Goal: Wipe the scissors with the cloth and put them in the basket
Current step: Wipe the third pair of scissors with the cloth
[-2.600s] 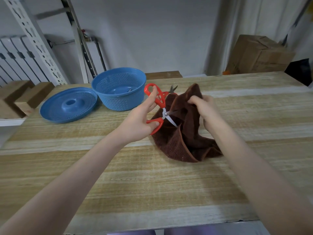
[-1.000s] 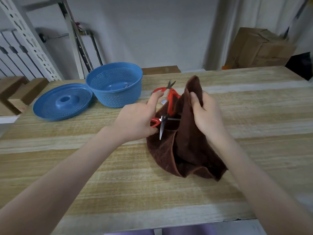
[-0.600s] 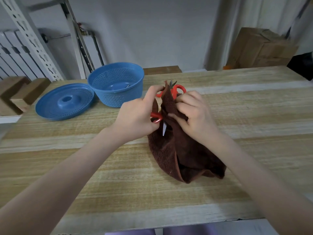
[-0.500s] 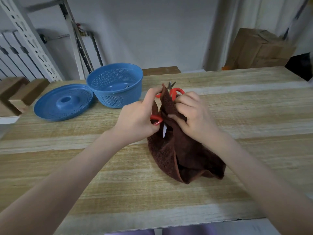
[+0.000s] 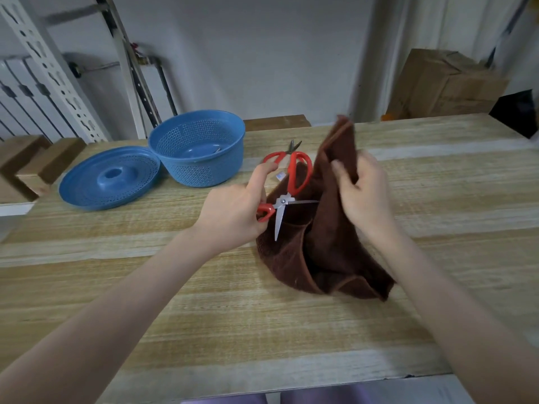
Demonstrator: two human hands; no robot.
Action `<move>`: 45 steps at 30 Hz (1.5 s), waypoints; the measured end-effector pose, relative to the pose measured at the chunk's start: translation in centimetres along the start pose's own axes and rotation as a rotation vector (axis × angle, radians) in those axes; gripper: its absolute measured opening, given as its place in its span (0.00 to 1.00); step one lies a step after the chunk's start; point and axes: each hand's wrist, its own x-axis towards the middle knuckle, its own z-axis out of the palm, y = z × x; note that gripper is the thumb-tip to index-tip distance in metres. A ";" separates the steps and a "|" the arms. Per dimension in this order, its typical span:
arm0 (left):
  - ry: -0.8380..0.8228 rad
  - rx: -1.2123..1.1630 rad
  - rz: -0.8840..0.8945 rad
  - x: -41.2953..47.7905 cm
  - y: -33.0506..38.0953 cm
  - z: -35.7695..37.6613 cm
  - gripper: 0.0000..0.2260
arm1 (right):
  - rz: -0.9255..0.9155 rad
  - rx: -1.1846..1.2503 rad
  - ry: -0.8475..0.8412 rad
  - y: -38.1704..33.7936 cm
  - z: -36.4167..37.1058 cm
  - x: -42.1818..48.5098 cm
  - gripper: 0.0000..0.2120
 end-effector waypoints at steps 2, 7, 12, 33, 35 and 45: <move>0.005 -0.002 0.028 0.0 0.0 0.0 0.36 | 0.010 0.008 -0.045 -1.0 0.2 0.1 0.13; 0.032 0.039 0.060 0.1 -0.1 -0.4 0.33 | -0.513 -0.363 -0.390 -1.0 1.8 0.6 0.19; 0.035 0.017 0.064 0.0 0.1 -0.1 0.32 | -0.485 -0.306 -0.391 -0.9 3.0 1.3 0.17; 0.145 -0.057 -0.335 1.3 0.3 -1.6 0.29 | 0.186 0.189 -0.091 -1.4 4.1 -4.1 0.08; 0.128 -0.037 -0.325 1.4 0.5 -1.4 0.29 | 0.643 0.536 -0.071 -2.1 3.9 -3.0 0.13; -0.007 -0.022 -0.244 1.5 1.2 -0.8 0.34 | 0.441 0.238 -0.446 -3.7 4.2 -1.6 0.07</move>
